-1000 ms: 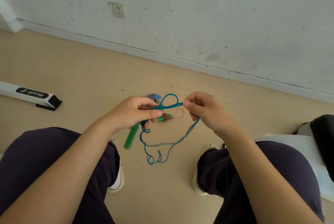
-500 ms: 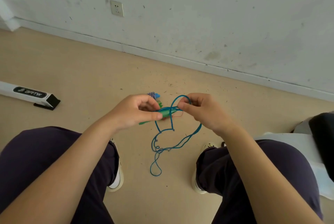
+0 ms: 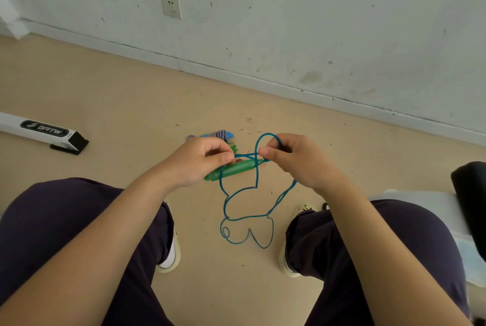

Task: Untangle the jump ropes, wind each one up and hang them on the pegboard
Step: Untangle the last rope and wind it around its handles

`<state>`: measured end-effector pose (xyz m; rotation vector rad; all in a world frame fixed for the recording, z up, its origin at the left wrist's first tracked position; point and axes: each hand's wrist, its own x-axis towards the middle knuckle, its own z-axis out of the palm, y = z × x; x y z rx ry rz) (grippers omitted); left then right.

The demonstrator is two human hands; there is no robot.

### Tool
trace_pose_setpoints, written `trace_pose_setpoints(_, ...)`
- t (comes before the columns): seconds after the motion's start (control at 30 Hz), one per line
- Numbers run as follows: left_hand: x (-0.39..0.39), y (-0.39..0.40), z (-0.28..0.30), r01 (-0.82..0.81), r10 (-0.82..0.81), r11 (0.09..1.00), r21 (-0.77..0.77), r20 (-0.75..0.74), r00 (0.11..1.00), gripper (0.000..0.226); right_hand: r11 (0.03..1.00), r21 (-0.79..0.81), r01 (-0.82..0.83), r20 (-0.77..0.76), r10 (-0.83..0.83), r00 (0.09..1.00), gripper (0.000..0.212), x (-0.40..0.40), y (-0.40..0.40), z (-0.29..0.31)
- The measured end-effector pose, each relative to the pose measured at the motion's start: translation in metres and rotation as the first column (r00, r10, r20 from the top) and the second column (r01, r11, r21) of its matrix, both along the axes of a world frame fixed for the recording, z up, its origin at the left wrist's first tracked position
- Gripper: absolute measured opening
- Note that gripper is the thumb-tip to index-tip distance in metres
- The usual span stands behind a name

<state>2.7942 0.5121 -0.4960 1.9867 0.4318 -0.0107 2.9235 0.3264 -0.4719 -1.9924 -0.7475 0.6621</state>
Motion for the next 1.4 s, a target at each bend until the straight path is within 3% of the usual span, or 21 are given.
trace_pose_setpoints(0.27,-0.002,0.000,-0.002,0.168,-0.183,0.968,-0.186,-0.065,0.981,0.015,1.000,0.024,-0.014,-0.095,0.017,0.995,0.032,0.001,0.001,-0.002)
trace_pose_setpoints(0.4,0.000,0.000,-0.002,0.064,-0.068,0.983,-0.169,-0.015,0.998,0.045,0.995,0.093,0.019,-0.133,-0.006,0.991,0.027,0.001,0.001,0.000)
trace_pose_setpoints(0.53,0.001,-0.013,-0.002,0.127,-0.127,0.969,-0.213,0.012,0.992,0.061,0.992,0.124,-0.016,-0.190,0.040,0.981,0.024,-0.008,0.008,-0.001)
trace_pose_setpoints(0.6,0.003,-0.017,-0.004,0.160,-0.159,0.976,-0.147,0.018,0.987,0.051,0.992,0.123,-0.037,-0.201,0.061,0.978,0.024,-0.011,0.010,-0.003)
trace_pose_setpoints(0.67,0.004,-0.016,-0.005,0.155,-0.153,0.983,-0.102,0.031,0.988,0.019,0.992,0.119,-0.037,-0.206,0.061,0.977,0.024,-0.010,0.010,-0.003)
trace_pose_setpoints(0.7,0.004,-0.014,-0.006,0.158,-0.156,0.982,-0.100,0.027,0.987,0.014,0.994,0.106,-0.034,-0.203,0.055,0.978,0.025,-0.008,0.009,-0.003)
trace_pose_setpoints(0.8,0.005,-0.006,-0.008,0.168,-0.168,0.985,-0.036,0.009,0.986,0.028,0.998,0.046,-0.034,-0.182,0.041,0.982,0.034,-0.005,0.007,-0.006)
trace_pose_setpoints(0.9,0.006,-0.005,-0.011,0.128,-0.128,0.972,0.198,-0.014,0.992,0.029,0.998,0.053,-0.036,-0.207,0.046,0.977,0.046,-0.006,0.008,-0.009)
trace_pose_setpoints(0.97,0.005,-0.007,-0.009,0.091,-0.095,0.986,0.137,0.021,0.995,0.029,0.998,0.062,-0.031,-0.226,0.045,0.973,0.043,-0.007,0.008,-0.008)
trace_pose_setpoints(1.03,0.005,-0.009,-0.006,0.074,-0.071,0.996,-0.051,0.063,0.995,0.029,0.996,0.077,-0.033,-0.254,0.052,0.966,0.036,-0.008,0.009,-0.007)
trace_pose_setpoints(1.13,0.005,-0.015,-0.008,0.116,-0.108,0.979,-0.166,0.059,0.992,0.056,0.991,0.118,-0.058,-0.302,0.092,0.949,0.034,-0.010,0.010,-0.010)
trace_pose_setpoints(1.27,0.006,-0.019,-0.011,0.059,-0.054,0.991,-0.122,0.046,0.998,0.045,0.975,0.164,-0.150,-0.327,0.197,0.924,0.015,-0.008,0.008,-0.014)
trace_pose_setpoints(1.4,0.006,-0.015,-0.005,0.037,-0.031,0.993,-0.115,0.052,0.998,0.027,0.983,0.139,-0.119,-0.265,0.153,0.952,0.014,-0.002,0.004,-0.014)
